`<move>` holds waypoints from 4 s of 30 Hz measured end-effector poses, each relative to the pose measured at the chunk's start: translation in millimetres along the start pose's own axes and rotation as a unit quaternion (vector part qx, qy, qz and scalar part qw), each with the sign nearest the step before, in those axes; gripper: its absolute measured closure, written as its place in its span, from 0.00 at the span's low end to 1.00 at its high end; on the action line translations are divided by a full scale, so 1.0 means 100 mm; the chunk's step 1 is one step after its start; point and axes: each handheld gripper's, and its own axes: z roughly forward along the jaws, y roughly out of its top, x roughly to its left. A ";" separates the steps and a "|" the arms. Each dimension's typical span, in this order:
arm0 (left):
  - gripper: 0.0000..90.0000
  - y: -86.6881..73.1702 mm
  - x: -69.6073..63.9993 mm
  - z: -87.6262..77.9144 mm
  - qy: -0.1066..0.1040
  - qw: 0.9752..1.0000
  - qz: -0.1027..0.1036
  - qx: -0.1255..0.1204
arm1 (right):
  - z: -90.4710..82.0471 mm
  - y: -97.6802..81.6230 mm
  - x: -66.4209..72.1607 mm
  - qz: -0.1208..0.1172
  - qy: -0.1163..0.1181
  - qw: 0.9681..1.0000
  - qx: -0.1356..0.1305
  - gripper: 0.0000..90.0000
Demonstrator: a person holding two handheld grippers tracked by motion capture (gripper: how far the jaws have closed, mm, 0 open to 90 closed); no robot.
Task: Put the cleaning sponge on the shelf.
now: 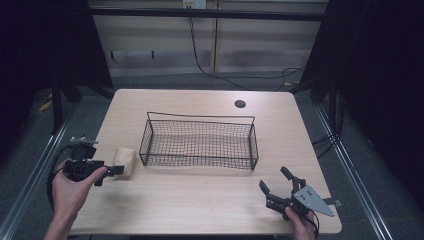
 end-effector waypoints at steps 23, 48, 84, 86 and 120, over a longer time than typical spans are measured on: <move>0.21 0.26 0.14 0.31 0.040 0.992 -0.032 0.111 | 0.01 0.00 -0.01 -0.001 0.006 1.000 0.002 0.15; 0.21 0.50 0.13 0.65 0.085 0.980 -0.062 0.167 | 0.01 0.00 -0.01 -0.001 0.008 1.000 0.003 0.15; 0.36 0.41 0.13 0.94 0.100 0.970 -0.065 0.212 | 0.01 0.00 -0.02 0.001 0.010 1.000 0.004 0.15; 0.36 0.42 0.14 0.93 0.099 0.970 -0.061 0.214 | 0.01 0.00 -0.02 0.001 0.011 1.000 0.004 0.15; 0.36 0.35 0.16 0.61 0.038 0.983 -0.054 0.171 | 0.01 0.00 -0.01 0.000 0.009 1.000 0.005 0.15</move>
